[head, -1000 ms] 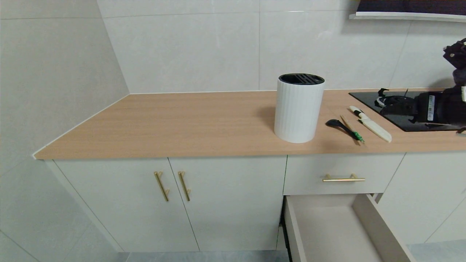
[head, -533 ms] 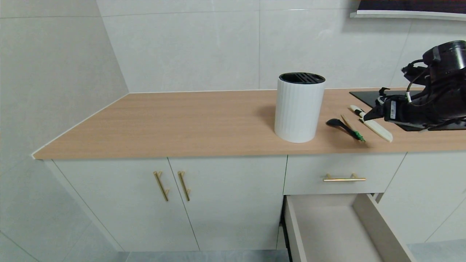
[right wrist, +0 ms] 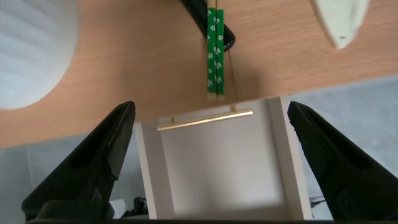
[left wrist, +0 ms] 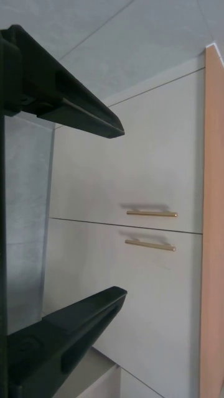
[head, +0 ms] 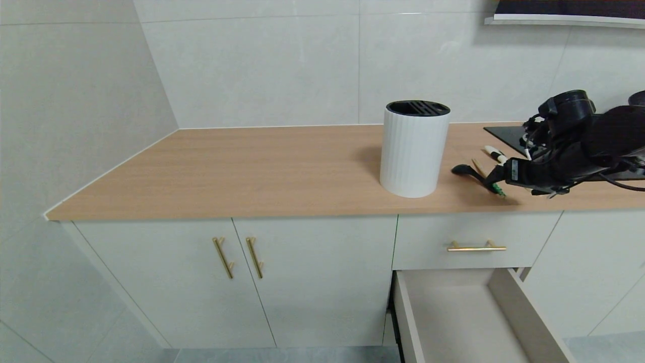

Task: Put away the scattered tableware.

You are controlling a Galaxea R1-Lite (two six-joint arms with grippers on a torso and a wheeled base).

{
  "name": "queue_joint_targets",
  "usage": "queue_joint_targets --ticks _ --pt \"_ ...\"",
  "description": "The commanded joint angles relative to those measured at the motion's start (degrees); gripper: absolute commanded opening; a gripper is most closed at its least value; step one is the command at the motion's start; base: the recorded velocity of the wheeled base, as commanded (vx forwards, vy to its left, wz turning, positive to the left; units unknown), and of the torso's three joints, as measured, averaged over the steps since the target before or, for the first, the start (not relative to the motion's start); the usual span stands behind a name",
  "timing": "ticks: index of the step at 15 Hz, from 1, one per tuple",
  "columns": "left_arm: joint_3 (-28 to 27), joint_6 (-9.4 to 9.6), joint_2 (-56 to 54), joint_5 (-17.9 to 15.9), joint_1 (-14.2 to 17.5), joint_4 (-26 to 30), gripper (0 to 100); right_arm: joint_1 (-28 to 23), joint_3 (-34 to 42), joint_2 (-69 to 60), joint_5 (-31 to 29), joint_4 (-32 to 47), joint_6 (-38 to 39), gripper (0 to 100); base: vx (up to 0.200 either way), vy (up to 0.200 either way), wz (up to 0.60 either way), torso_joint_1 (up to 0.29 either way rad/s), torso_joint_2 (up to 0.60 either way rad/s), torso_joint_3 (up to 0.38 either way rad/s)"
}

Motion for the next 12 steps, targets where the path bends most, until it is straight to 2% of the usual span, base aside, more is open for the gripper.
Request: queue_joint_targets --ticks 1,12 --pt "0.0 -0.02 0.0 0.04 0.02 -0.02 100 0.04 -1.59 3.22 -0.2 0.0 1.13 100 0.0 0.0 0.0 0.0 0.0 0.0" --pt "0.0 -0.02 0.0 0.04 0.02 -0.02 100 -0.23 -2.03 5.42 -0.2 -3.78 3.15 100 0.0 0.0 0.0 0.0 0.0 0.0"
